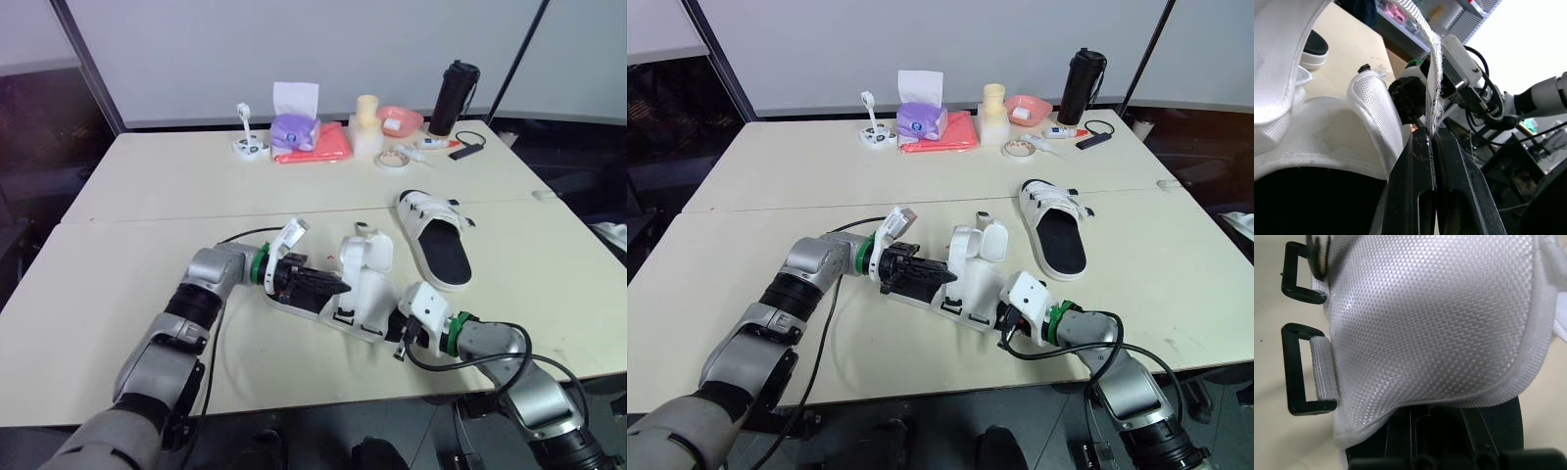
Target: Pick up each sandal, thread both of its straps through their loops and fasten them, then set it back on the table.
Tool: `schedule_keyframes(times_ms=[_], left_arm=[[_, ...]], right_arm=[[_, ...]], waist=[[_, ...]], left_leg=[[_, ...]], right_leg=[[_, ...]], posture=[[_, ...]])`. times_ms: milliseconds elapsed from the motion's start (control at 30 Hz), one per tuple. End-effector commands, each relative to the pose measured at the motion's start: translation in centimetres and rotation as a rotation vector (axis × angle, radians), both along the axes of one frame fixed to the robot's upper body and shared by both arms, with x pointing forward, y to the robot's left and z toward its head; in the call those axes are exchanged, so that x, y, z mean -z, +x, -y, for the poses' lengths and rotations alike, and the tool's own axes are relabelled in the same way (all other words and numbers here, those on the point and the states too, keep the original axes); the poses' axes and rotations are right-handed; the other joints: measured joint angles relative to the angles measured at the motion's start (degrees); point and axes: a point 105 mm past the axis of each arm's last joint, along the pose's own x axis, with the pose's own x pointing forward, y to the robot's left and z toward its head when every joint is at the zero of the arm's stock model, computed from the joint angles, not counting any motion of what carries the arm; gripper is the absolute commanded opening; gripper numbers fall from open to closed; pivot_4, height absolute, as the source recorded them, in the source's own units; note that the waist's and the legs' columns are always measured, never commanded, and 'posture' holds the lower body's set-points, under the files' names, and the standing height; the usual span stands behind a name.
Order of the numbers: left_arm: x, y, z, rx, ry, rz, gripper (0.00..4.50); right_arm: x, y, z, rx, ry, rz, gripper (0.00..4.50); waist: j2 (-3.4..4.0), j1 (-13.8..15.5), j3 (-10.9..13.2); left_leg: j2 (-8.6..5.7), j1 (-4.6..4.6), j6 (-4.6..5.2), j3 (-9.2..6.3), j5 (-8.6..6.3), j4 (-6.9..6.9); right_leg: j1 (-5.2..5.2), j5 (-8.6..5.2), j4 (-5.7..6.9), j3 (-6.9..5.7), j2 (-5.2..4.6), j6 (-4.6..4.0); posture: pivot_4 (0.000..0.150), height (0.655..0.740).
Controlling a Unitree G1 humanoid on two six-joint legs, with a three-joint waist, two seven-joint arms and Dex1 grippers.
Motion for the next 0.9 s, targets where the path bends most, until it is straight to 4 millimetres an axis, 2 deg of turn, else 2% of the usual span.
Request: schedule_keyframes(times_ms=[33, 200, 333, 700, 900], left_arm=[[-1.5, 0.1, 0.0, 0.014, -0.034, 0.042, 0.02], [-1.4, 0.2, -0.1, 0.001, -0.035, 0.055, 0.02], [-1.1, 0.4, 0.1, -0.005, -0.037, 0.065, 0.02], [-0.4, 0.4, 0.7, 0.000, -0.022, 0.107, 0.02], [-0.2, 0.5, 0.6, 0.002, -0.018, 0.119, 0.02]], right_arm=[[1.6, -1.5, 1.5, 0.035, -0.041, -0.099, 0.00], [-0.8, -3.2, 1.8, 0.068, 0.055, -0.129, 0.00], [-1.2, -4.9, 1.1, 0.038, 0.084, -0.209, 0.00], [-0.5, -3.3, 1.2, 0.092, 0.060, -0.159, 0.00], [-0.1, -2.9, 2.6, 0.142, 0.030, -0.130, 0.00]], waist=[[0.00, 0.1, 0.0], [0.00, 0.6, 0.0], [0.00, 0.7, 0.1], [-0.01, 0.0, 0.1], [-0.01, -0.1, 0.1]], left_leg=[[0.00, 0.00, 0.00, 0.00, 0.00, 0.00], [-0.01, -0.14, 0.01, -0.04, -0.01, 0.02], [0.01, -0.20, 0.01, -0.08, -0.01, 0.05], [0.02, -0.22, 0.01, -0.03, -0.01, 0.06], [0.01, -0.22, 0.02, -0.03, 0.00, 0.09]], right_leg=[[0.00, 0.00, 0.00, -0.01, 0.00, 0.00], [-0.07, -0.02, 0.00, -0.07, -0.01, 0.03], [-0.13, -0.01, 0.01, -0.07, -0.01, 0.02], [-0.15, -0.01, 0.01, -0.08, -0.01, 0.02], [-0.14, -0.01, 0.02, -0.08, 0.00, 0.02]], posture=[[0.150, 0.7400], [0.150, 0.7400], [0.150, 0.7400], [0.150, 0.7400], [0.150, 0.7400]])
